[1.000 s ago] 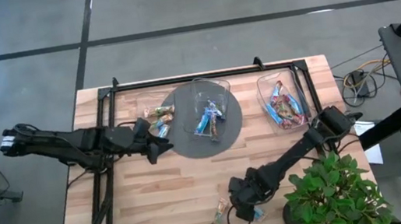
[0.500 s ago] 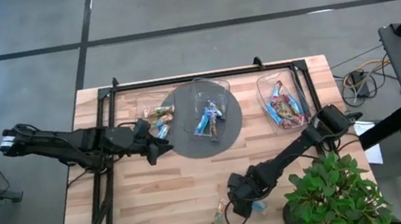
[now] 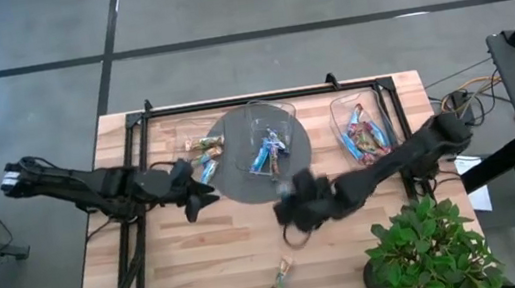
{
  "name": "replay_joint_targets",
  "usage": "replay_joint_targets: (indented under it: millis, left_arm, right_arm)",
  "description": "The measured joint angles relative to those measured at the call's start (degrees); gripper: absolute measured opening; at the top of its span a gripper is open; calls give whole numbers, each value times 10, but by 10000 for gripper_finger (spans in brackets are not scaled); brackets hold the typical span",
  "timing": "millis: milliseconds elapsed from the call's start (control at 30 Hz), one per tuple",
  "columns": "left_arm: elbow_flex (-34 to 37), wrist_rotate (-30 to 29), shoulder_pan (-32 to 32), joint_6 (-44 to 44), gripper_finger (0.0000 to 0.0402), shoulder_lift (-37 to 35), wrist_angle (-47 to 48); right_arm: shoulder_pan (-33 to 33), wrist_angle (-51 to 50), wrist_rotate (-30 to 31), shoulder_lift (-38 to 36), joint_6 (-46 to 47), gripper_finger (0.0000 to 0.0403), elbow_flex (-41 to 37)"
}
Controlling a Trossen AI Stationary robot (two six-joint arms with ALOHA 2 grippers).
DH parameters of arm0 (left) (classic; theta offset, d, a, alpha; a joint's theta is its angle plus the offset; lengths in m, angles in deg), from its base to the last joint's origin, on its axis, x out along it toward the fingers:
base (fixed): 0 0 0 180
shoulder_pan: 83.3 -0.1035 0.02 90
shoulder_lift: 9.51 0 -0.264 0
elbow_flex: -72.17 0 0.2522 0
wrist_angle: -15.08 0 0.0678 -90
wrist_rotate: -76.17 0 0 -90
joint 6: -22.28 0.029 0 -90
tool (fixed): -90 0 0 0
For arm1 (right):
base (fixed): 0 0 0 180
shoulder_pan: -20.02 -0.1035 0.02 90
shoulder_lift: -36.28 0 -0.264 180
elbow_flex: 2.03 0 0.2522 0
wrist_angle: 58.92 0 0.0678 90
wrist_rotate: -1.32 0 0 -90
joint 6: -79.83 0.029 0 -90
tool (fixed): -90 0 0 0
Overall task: Pick and place Granola Bars by type
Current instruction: Put the yellow granola bar into the left transparent bin
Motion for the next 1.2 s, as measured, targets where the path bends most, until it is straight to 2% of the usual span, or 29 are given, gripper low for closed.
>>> replay_joint_targets:
  millis: [100,167,333,400,500,700,867,1200]
  left_arm:
    - [3,-25,12,9,177,-7,-23]
    - [6,-48,18,18,177,-12,-58]
    - [12,-64,18,18,177,-5,-140]
    - [16,-61,18,16,177,3,-157]
    - [17,-70,18,16,177,17,-165]
    - [17,-102,17,58,177,33,-255]
    - [17,-132,14,58,177,61,-263]
    - [17,-129,9,55,177,143,-379]
  right_arm:
    - [19,9,129,-48,14,49,1]
    - [34,32,165,-69,-16,46,1]
    - [75,180,143,-83,-229,45,0]
    - [91,245,129,-82,-280,44,0]
    - [112,290,101,-77,-283,44,2]
    - [127,294,76,-60,-272,43,10]
    - [127,301,65,-56,-285,43,21]
    - [133,298,40,-55,-310,43,29]
